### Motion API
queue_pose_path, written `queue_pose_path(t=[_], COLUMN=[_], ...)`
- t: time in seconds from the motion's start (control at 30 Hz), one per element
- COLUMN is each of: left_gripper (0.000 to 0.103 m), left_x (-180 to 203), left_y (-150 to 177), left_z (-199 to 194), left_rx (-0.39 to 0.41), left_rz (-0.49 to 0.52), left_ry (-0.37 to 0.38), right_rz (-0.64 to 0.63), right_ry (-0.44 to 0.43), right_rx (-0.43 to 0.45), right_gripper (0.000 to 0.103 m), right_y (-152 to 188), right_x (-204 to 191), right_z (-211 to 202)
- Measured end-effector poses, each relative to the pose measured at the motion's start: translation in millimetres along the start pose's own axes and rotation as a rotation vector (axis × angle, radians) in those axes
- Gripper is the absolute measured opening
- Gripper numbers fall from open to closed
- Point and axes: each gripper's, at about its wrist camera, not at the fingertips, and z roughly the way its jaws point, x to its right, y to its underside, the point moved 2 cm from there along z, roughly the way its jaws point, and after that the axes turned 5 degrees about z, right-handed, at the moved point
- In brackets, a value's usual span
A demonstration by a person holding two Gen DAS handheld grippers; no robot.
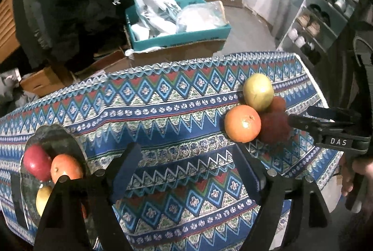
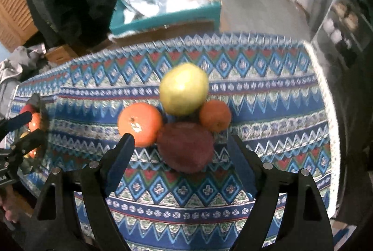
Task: Organize fruits
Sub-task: 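Grasp an orange with the left tool while the right tool grasps the dark red apple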
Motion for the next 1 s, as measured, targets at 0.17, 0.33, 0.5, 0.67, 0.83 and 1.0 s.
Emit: queue_pose_path(t=[0.17,0.33,0.5,0.67,0.83,1.0], left_gripper=[0.082,0.082,0.082,0.082,0.083,0.088], left_x=[8.1,12.1,14.4,22.1,35.4,56.4], left_y=[-2.8,-6.6,-11.6,-19.7,-26.1,-30.3], left_z=[24.4,41.8,53.5,60.1,66.3,78.1], left_rx=[-0.044,-0.076,-0.096,-0.097,-0.085,-0.096], left_rz=[0.022,0.025,0.005,0.002,0.01,0.04], left_ry=[0.006,0.019,0.039,0.068,0.112,0.161], right_rz=[-0.002,-0.014,-0.037,-0.037,0.026,0.09], right_ry=[-0.006,-0.023,-0.029,-0.036,-0.04,-0.025], right_rx=[-0.046,-0.082,-0.089,-0.07,-0.03,0.027], right_gripper=[0.082,0.082,0.08,0.075,0.075,0.075], right_y=[3.8,10.4,11.5,14.3,22.2,23.9], right_x=[5.9,5.6,1.7,0.4,20.4,46.5], right_z=[27.9,49.2,63.8,62.7,37.2,7.3])
